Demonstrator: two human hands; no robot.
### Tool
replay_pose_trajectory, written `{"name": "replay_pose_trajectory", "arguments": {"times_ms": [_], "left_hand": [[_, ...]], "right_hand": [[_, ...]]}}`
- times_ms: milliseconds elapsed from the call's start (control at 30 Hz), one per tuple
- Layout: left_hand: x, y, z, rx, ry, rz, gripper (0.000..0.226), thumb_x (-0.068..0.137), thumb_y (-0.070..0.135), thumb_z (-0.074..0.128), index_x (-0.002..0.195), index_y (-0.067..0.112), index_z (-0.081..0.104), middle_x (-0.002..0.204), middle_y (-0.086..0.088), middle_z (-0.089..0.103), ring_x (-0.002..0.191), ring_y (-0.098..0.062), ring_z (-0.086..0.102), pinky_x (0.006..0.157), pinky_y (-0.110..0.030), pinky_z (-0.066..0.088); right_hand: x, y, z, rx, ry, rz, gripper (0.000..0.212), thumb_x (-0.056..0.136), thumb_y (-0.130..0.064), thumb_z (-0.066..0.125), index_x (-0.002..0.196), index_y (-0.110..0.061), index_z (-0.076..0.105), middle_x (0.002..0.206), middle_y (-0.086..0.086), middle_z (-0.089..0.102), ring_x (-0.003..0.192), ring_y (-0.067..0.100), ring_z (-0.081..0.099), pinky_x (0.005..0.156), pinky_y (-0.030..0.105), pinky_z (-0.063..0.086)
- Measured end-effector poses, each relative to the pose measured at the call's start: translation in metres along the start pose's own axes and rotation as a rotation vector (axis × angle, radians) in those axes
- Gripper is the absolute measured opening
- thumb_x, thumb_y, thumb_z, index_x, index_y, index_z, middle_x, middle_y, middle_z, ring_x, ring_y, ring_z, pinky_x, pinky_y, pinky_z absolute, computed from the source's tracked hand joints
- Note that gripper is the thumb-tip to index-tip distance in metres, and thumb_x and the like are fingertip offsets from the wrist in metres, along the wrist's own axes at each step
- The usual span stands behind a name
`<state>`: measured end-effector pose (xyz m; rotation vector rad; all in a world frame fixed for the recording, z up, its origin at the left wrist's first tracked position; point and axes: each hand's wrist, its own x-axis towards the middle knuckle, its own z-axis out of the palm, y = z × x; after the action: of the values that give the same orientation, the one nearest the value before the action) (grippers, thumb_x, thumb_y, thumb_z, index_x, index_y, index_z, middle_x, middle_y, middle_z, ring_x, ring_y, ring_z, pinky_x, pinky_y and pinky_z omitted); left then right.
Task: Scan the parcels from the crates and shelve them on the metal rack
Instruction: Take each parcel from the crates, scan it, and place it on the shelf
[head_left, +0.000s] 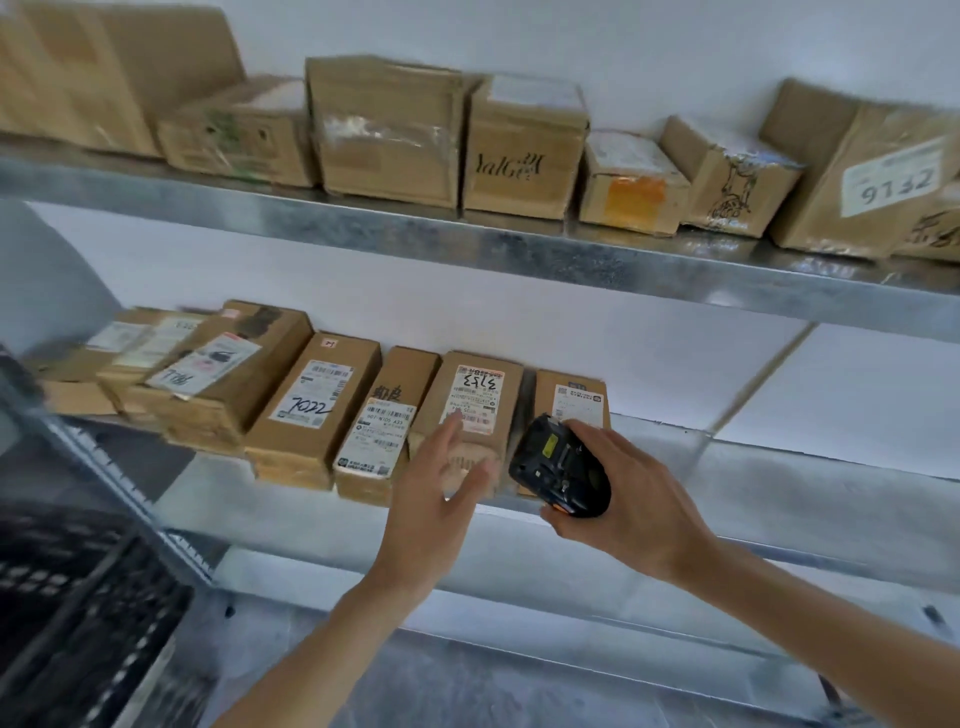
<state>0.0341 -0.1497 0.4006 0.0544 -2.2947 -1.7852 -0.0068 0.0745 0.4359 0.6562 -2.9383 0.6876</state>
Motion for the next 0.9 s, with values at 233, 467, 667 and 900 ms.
{"name": "replay_pose_trajectory", "arguments": {"times_ms": [233,467,667,900], "left_hand": [[-0.089,0.013,-0.184,0.084,0.250,-0.087,0.040,0.098,0.036,0.063,0.133,0.051,0.049,0.128,0.026,0.060,0.124,0.004,0.055,0.107,-0.024,0.044],[-0.218,0.025,-0.390,0.316,0.590,-0.194,0.052,0.096,0.045,0.063,0.145,0.035,0.048,0.141,0.022,0.048,0.130,-0.003,0.047,0.112,-0.030,0.041],[-0.323,0.008,-0.502,0.348,0.807,-0.334,0.060,0.091,0.057,0.059,0.147,0.039,0.046,0.150,0.019,0.046,0.134,-0.006,0.045,0.114,-0.037,0.042],[-0.400,-0.046,-0.580,0.299,1.024,-0.495,0.060,0.092,0.050,0.062,0.148,0.032,0.049,0.147,0.015,0.053,0.131,-0.008,0.052,0.114,-0.041,0.044]], "right_hand": [[-0.005,-0.173,0.041,0.052,-0.127,-0.204,0.081,0.073,-0.062,0.077,0.142,-0.045,0.039,0.123,-0.027,0.053,0.108,0.000,0.055,0.083,0.015,0.048],[-0.014,-0.378,0.105,0.156,-0.292,-0.435,0.071,0.067,-0.073,0.070,0.128,-0.047,0.043,0.114,-0.023,0.061,0.101,0.002,0.061,0.085,0.033,0.057],[-0.028,-0.505,0.157,0.111,-0.381,-0.617,0.082,0.071,-0.079,0.066,0.141,-0.048,0.039,0.124,-0.029,0.057,0.109,-0.001,0.060,0.088,0.029,0.054],[-0.036,-0.608,0.244,0.079,-0.506,-0.761,0.087,0.077,-0.076,0.065,0.150,-0.040,0.035,0.138,-0.026,0.053,0.125,0.002,0.055,0.100,0.027,0.051]]}}
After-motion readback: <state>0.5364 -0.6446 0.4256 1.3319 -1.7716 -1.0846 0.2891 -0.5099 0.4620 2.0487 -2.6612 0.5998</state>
